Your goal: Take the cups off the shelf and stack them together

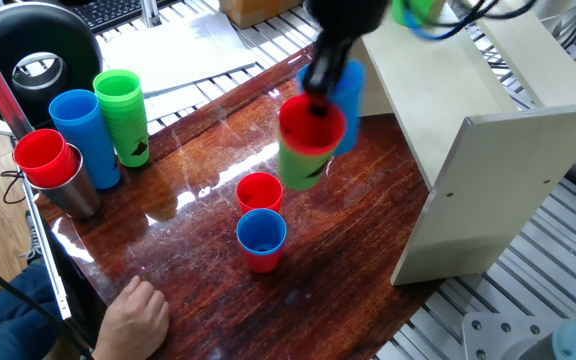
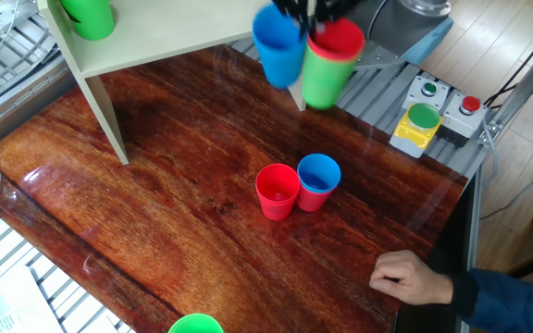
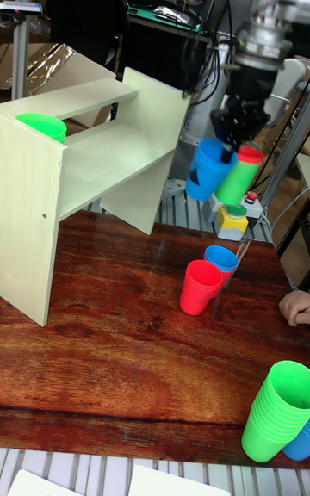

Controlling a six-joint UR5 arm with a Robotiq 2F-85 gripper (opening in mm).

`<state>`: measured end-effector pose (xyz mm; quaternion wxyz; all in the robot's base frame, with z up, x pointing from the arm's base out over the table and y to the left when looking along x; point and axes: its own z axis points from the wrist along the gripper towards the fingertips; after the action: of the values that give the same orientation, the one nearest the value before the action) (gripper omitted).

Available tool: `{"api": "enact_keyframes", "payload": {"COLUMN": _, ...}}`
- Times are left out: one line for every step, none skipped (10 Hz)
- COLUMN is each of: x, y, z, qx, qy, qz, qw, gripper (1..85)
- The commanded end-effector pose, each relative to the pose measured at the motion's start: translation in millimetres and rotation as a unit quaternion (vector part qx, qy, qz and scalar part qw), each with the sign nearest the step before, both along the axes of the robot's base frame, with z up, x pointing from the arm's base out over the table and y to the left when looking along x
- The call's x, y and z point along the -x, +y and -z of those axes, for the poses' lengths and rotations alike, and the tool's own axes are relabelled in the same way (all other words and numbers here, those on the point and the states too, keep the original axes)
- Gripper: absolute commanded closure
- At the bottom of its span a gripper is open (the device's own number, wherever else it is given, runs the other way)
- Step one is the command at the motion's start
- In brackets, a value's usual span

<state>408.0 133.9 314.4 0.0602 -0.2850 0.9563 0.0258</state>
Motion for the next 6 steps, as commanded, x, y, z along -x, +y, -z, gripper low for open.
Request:
{"api": "enact_keyframes", "payload": {"x": -12.5, "y": 33, "z": 28.7, "qx": -0.004, "qy": -0.027, "qz": -0.097, "qw": 0.9949, "gripper": 84.3}}
{"api": "enact_keyframes", "payload": {"x": -15.8, "y": 36, "z": 36.4, "qx": 0.0, "qy": -0.034, "qz": -0.108, "qw": 0.9936, "gripper": 84.3}}
{"api": "enact_keyframes", "payload": {"x": -18.9, "y": 32, "z": 41.5, "qx": 0.012, "qy": -0.039, "qz": -0.124, "qw": 0.9914, "gripper": 84.3}}
{"api": "enact_keyframes", "payload": {"x": -23.1, "y": 30, "z": 46.9, "qx": 0.017, "qy": -0.044, "qz": -0.142, "qw": 0.9888, "gripper": 84.3}}
{"api": "enact_keyframes", "payload": {"x": -27.2, "y": 33, "z": 54.2, "qx": 0.013, "qy": -0.049, "qz": -0.16, "qw": 0.9858, "gripper": 84.3}}
{"api": "enact_keyframes", "payload": {"x": -29.4, "y": 35, "z": 60.1, "qx": 0.011, "qy": -0.052, "qz": -0.172, "qw": 0.9836, "gripper": 84.3}}
